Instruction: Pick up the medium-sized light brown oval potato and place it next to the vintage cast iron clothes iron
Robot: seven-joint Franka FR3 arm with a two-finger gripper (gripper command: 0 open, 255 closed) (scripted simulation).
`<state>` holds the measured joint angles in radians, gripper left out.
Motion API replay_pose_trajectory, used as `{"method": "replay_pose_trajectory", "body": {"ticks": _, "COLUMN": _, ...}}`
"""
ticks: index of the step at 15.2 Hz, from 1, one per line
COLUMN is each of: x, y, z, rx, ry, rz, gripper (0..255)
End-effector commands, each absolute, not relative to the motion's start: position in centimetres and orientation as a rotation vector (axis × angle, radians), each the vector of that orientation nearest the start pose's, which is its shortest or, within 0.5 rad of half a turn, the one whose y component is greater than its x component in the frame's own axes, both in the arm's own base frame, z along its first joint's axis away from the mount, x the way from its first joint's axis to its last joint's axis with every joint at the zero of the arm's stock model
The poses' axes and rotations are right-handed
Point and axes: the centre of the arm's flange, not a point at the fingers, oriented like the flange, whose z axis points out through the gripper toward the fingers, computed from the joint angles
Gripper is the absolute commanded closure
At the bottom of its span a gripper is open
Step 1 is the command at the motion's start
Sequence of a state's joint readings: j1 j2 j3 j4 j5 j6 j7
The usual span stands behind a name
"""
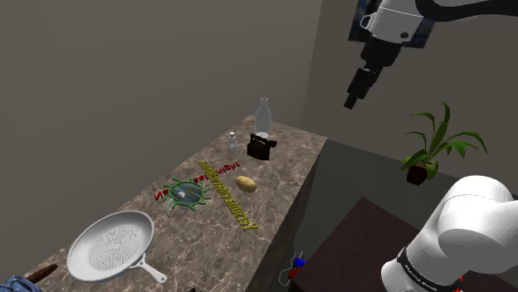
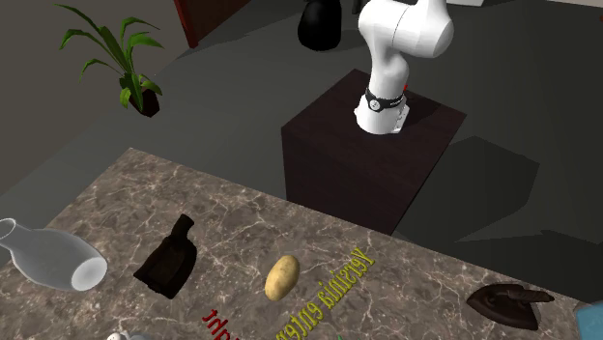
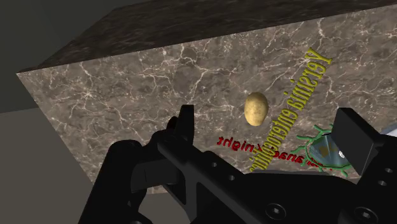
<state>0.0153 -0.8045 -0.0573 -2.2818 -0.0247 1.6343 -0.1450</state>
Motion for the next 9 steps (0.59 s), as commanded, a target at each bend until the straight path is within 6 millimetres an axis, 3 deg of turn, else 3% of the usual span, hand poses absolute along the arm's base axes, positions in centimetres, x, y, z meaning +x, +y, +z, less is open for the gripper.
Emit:
{"method": "replay_pose_trajectory", "body": {"ticks": 1, "x": 30.8, "y": -2.3, "z": 63.7, "rx": -3.123, "ry": -0.183, "rz": -0.246, "gripper": 0}}
{"method": "replay_pose_trajectory", "body": {"ticks": 9, "x": 37.3, "y": -0.1, "z": 55.5, "rx": -3.127, "ry": -0.246, "rz": -0.215, "gripper": 0}}
